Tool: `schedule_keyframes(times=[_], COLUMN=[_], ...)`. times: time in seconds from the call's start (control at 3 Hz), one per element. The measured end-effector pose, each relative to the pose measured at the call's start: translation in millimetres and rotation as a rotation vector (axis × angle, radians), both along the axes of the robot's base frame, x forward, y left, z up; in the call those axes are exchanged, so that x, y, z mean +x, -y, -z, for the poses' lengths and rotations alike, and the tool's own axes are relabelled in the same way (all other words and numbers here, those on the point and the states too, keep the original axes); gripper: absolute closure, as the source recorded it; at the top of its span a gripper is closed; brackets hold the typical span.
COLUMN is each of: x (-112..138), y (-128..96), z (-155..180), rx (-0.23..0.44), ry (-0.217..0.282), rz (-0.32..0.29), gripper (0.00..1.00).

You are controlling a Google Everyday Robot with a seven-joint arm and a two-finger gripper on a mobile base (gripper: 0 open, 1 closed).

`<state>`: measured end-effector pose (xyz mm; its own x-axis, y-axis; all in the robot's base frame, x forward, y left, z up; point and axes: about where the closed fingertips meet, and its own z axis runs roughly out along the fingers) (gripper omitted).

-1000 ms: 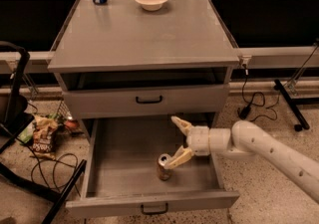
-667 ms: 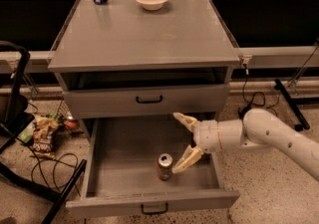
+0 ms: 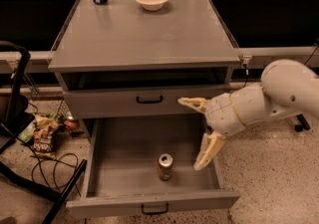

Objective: Place orange can into middle drawer

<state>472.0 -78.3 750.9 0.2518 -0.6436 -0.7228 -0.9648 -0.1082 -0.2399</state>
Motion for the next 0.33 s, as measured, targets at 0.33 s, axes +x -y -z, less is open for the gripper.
schedule_keyframes(times=[0.33], x=[0.2], y=[26.4], z=[-40.5], rx=[-0.139], ry=[0.082], rz=[0.032], gripper=[0.0])
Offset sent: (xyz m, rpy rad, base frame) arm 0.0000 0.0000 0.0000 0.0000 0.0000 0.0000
